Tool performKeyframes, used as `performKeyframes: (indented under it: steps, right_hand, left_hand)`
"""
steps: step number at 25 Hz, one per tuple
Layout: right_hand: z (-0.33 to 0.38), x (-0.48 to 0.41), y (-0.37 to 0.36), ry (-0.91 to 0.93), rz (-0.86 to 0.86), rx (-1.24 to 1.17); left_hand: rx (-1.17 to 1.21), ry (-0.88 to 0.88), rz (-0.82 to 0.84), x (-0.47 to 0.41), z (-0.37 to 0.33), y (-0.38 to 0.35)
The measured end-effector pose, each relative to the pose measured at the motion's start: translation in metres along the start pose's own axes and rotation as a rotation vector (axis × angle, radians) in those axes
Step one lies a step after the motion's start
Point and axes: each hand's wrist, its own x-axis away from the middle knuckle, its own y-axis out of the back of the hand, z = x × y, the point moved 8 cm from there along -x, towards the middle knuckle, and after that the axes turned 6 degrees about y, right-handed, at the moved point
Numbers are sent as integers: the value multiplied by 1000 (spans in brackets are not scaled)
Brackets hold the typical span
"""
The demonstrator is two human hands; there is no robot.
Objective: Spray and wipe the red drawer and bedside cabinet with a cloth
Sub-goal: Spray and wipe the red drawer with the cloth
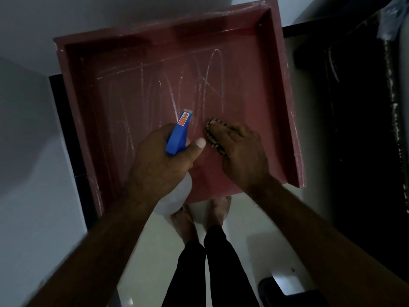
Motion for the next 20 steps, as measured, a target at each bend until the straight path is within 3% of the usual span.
performKeyframes:
  steps: [4, 9, 15, 20]
  right_hand:
    - [-40, -8, 17, -243, -113, 4]
    - [10, -9, -3, 15, -3, -27]
    - [-35, -14, 14, -224, -131, 6]
    - [6, -20, -3, -4, -17, -16]
  left_hand:
    - [-24, -20, -5, -1, -2, 3]
    - [-22, -28, 12, -4, -4, -1]
    - [28, -10, 9, -6, -4, 2]
    - [-15, -14, 12, -10, -5, 2]
